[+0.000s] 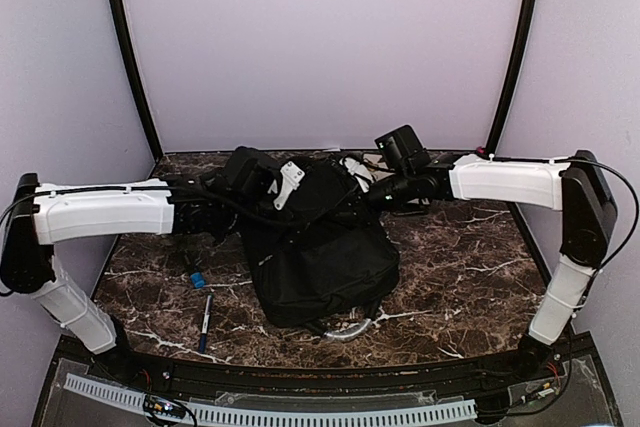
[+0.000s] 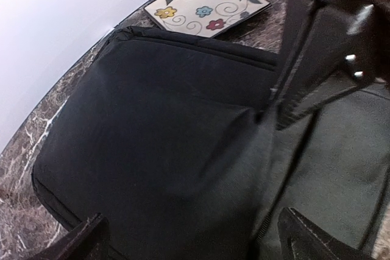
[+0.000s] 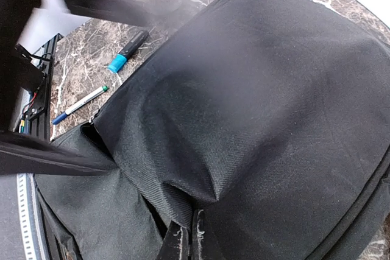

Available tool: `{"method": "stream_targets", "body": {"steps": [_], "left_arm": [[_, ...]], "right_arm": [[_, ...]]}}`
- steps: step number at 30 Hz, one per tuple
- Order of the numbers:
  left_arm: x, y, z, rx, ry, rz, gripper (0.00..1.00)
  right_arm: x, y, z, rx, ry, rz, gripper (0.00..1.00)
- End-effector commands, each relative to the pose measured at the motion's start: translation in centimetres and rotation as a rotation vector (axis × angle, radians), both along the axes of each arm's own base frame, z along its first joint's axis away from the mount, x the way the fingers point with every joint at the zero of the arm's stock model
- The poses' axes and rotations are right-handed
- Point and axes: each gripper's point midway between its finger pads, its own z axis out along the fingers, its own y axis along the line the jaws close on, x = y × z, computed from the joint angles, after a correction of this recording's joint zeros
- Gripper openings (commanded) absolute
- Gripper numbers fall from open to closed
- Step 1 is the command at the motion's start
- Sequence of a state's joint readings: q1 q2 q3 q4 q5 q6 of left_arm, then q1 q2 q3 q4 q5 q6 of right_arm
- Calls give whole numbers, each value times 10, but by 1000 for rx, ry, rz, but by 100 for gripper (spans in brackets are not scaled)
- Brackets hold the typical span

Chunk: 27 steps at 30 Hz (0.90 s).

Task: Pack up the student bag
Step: Adjust the pen in the second largest pocket of the bag, then pick up the pen at the center of the board.

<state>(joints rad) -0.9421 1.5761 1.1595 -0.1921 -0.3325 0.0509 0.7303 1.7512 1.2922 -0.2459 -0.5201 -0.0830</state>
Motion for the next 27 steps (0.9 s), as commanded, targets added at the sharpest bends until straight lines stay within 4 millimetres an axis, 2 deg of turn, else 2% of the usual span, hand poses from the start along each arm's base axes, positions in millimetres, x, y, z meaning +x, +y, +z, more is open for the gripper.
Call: {"method": "stream_targets", "body": {"steps": [1, 3, 6, 8, 10, 14, 17, 22, 27], "left_arm": [[-48, 19, 22, -120, 215, 18, 99], [-55, 39, 23, -141, 255, 119, 99], [-59, 101, 3, -88, 357, 468, 95], [-71, 147, -12, -29, 421, 718, 90], [-83, 172, -24, -14, 457, 845, 89], [-100, 191, -52, -51, 552, 944, 87], [-103, 208, -68, -84, 593, 1023, 84], [-97, 232, -86, -170, 610, 1144, 76], [-76, 237, -102, -280, 635, 1184, 69]], "right_arm": [[-3, 19, 26, 82, -20, 50, 0], [-4, 19, 25, 82, -20, 55, 0], [-6, 20, 25, 83, -20, 60, 0], [-8, 20, 24, 81, -17, 63, 0], [-8, 20, 23, 82, -15, 67, 0], [-11, 21, 21, 80, -1, 75, 0], [-14, 21, 22, 81, -9, 79, 0], [-16, 20, 24, 84, -13, 84, 0], [-19, 19, 26, 87, -21, 90, 0]]}}
